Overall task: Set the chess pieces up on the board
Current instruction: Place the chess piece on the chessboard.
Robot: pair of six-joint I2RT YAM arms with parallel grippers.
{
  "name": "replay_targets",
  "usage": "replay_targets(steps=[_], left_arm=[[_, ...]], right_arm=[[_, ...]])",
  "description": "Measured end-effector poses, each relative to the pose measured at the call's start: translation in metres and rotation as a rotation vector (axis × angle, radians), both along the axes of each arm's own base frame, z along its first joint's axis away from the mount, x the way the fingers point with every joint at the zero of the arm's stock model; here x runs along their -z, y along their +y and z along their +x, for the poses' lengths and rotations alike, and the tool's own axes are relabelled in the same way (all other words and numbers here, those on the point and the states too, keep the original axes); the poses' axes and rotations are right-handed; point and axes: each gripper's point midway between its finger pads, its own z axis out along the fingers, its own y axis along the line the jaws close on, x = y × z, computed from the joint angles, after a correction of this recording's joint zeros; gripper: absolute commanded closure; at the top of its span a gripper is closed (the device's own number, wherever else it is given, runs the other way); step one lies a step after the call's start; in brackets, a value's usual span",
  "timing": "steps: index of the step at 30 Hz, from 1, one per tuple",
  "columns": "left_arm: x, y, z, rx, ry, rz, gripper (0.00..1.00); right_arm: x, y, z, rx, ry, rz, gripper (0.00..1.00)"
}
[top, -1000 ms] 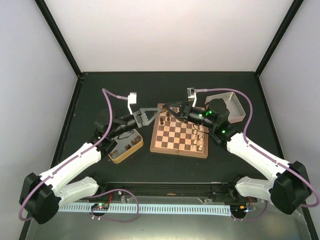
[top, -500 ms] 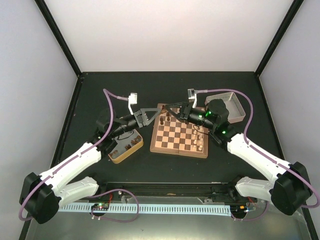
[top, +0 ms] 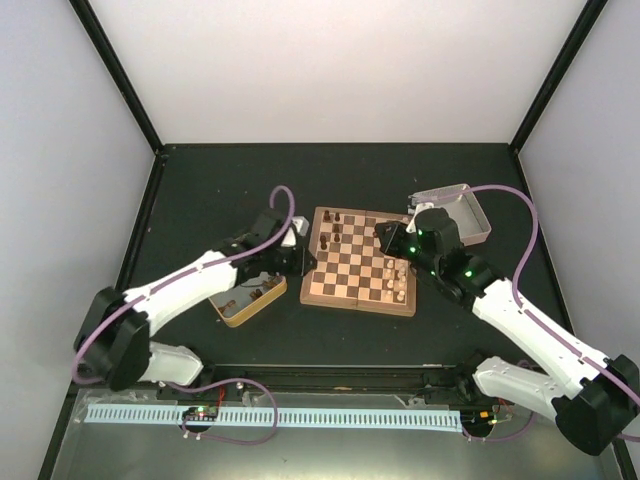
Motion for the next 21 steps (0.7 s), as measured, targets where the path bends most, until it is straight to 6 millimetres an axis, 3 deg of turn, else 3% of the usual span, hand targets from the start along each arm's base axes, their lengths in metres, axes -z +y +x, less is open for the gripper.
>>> replay_targets(steps=[3,6,11,16,18,21], left_arm=[[0.041,0.001,-0.014,0.04,0.107,0.16,0.91],[0.062,-0.002,-0.018,0.071,0.168,0.307,0.91],[0.074,-0.015,-0.004,0.101,0.178,0.454,0.89],[0.089,-0.01,-0.004,0.11,0.211,0.553,0.82],[0.094,-0.006,-0.006,0.112,0.225,0.579,0.69],[0.097,-0.004,-0.008,0.122,0.235,0.595,0.59]], right_arm=[[0.012,-0.01,0.0,0.029,0.013,-0.074,0.93],[0.019,-0.015,0.0,0.04,0.019,-0.109,0.93],[0.023,-0.015,0.0,0.032,0.022,-0.133,0.92],[0.028,-0.016,0.0,0.027,0.028,-0.155,0.91],[0.028,-0.017,0.0,0.029,0.027,-0.157,0.91],[0.028,-0.018,0.0,0.033,0.026,-0.159,0.91]])
